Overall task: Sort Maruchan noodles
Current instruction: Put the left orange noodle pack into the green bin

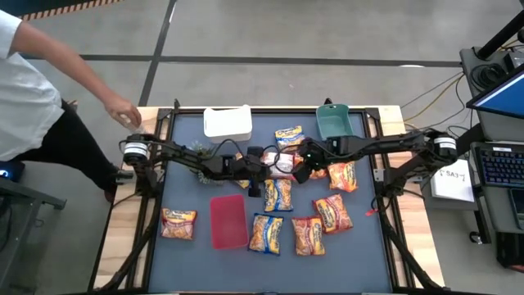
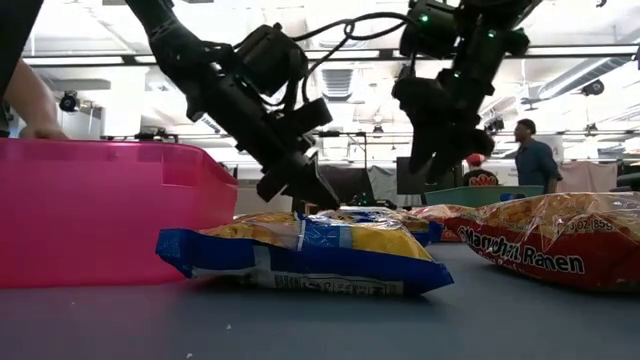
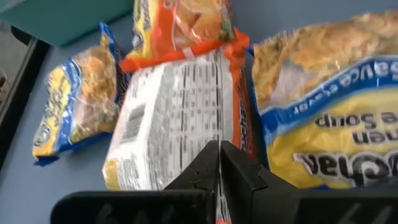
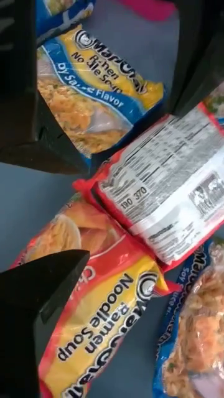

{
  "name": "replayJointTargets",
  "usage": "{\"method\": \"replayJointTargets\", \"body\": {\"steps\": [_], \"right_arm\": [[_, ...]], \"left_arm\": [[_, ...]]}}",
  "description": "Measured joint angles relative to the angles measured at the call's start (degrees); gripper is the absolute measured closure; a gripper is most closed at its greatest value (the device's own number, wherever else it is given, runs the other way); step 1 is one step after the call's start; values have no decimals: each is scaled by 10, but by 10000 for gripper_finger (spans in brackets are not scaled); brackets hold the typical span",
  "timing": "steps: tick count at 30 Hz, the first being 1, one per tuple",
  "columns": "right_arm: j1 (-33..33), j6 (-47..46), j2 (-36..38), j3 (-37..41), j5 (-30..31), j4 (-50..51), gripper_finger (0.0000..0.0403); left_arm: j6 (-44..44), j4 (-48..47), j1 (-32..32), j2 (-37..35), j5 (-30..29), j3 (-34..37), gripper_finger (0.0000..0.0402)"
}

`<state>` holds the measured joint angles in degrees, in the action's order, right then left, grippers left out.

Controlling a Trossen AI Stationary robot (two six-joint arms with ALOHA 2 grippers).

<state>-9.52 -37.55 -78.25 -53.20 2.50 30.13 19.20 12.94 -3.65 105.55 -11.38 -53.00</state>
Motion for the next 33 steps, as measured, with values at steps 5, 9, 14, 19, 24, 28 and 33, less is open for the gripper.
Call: {"method": "replayJointTargets", "body": {"steps": [5,9,14,19,24,28,33], "right_arm": [[1,-42,31,44,0,-72,170],[1,-68,39,78,-2,-124,147],[3,-90,25,92,-15,-174,119],[2,-91,1,93,-15,-212,94],[1,-89,-21,93,-9,-245,79],[-5,-81,-39,93,-4,-271,78],[-16,-74,-59,93,16,-279,78]], "left_arm": [[0,-8,-3,5,0,2,402],[0,-12,-11,9,1,3,402],[-2,-43,-17,8,2,1,402],[-5,-61,-18,7,2,3,402],[-13,-67,-18,8,2,7,402],[-18,-70,-18,8,2,14,402],[-23,-69,-20,10,0,29,402]]}}
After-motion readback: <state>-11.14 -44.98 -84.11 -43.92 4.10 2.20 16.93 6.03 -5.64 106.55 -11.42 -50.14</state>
